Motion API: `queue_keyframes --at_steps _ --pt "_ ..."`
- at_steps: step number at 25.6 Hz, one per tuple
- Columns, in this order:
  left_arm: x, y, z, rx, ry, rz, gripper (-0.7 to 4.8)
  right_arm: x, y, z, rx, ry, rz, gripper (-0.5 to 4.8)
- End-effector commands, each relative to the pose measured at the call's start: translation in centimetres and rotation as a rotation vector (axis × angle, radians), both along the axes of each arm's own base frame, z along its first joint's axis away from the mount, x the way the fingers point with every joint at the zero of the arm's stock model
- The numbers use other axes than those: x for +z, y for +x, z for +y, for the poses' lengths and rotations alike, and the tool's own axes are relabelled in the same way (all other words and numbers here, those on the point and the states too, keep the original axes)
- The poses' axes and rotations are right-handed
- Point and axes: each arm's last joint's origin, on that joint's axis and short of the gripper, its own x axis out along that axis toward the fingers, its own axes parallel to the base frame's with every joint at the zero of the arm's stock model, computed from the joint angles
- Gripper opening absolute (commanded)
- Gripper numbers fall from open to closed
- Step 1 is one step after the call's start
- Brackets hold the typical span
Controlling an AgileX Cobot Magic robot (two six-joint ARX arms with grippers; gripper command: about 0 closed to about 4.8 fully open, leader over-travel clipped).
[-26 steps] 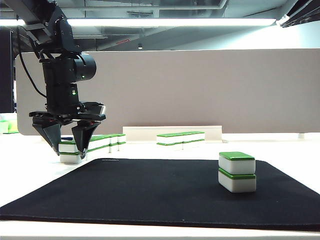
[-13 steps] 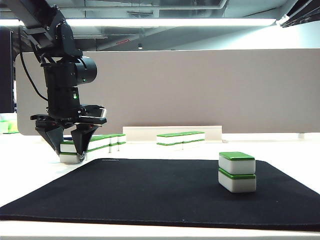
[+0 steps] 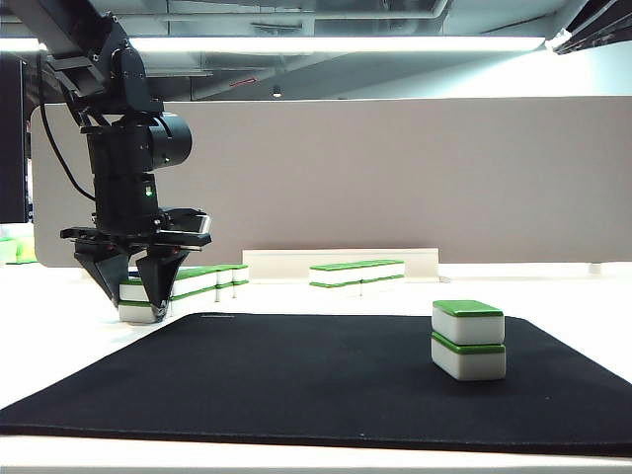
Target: Take a mahjong tile from the mahjong wall and then place it on the table close to you.
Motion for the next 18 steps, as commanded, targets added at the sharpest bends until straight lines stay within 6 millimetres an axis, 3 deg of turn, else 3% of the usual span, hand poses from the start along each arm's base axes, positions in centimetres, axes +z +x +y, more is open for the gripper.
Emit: queue_keyframes --at_steps 1,14,18 --pt "0.3 -0.4 0.0 -0.009 -0.02 0.039 1.38 0.4 0.0 0.0 0.005 0.0 -0.025 -0.01" --pt "4.0 -1.1 -1.1 -0.081 -0.256 0.165 1.38 0.4 0.0 0.0 0.005 0.0 -0.025 -0.01" --pt "4.1 -2.0 -3.1 -0.152 -0.325 0.22 1.38 0.4 0.0 0.0 0.005 0.0 -0.026 -0.01"
